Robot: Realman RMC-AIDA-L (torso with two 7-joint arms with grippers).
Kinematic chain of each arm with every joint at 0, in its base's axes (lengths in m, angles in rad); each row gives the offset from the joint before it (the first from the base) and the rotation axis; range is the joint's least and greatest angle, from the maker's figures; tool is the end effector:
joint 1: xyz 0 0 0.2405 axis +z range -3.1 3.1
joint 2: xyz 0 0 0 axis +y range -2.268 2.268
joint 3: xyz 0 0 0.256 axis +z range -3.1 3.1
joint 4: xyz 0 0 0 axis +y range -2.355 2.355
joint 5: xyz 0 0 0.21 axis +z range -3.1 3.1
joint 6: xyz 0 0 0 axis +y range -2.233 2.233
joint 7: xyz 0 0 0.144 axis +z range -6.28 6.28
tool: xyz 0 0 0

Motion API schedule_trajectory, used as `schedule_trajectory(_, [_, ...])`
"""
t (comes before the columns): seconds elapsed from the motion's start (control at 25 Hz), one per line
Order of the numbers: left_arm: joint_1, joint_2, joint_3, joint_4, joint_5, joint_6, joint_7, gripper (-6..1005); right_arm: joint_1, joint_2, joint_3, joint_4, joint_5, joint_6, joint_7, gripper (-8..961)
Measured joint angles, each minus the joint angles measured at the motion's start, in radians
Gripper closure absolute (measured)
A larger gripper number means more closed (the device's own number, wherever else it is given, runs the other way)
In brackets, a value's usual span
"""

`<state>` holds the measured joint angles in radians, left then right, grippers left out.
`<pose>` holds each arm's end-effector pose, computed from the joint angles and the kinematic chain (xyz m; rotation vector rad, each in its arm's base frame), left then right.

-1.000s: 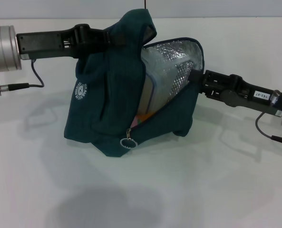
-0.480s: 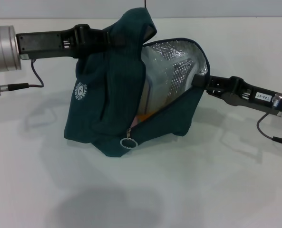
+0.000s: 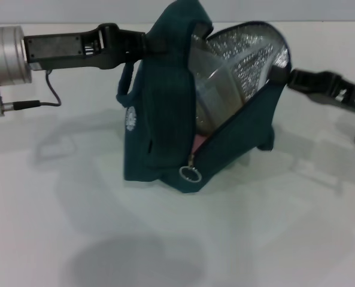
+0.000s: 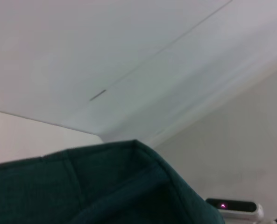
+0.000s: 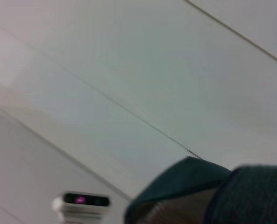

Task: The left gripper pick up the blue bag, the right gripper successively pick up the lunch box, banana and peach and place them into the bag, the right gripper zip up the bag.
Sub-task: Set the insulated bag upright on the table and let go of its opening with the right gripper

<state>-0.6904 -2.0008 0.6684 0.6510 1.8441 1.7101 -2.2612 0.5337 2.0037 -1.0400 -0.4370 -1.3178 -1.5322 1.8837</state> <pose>-0.1937 0.3677 0.0440 2.4430 1.4927 1.0193 0.2298 0.3418 0.0054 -2.4103 1.4423 1.3690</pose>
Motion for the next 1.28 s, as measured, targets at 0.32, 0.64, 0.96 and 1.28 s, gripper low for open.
schedule_trajectory(0.32, [-0.04, -0.024, 0.001, -0.099, 0.003, -0.028, -0.017, 965, 0.006, -0.042, 0.052, -0.03, 0.0, -0.113, 0.024, 901])
schedule_trajectory(0.64, [-0.033, -0.058, 0.028, -0.143, 0.008, -0.109, -0.013, 966, 0.005, -0.051, 0.046, -0.018, -0.017, -0.101, 0.026, 856])
schedule_trajectory(0.96, [-0.031, -0.061, 0.065, -0.164, 0.014, -0.169, -0.013, 966, 0.003, -0.052, 0.046, -0.016, -0.031, -0.088, 0.018, 810])
schedule_trajectory(1.28, [-0.03, -0.055, 0.06, -0.163, 0.007, -0.162, -0.011, 966, -0.012, -0.054, 0.053, -0.023, -0.029, -0.113, -0.012, 764])
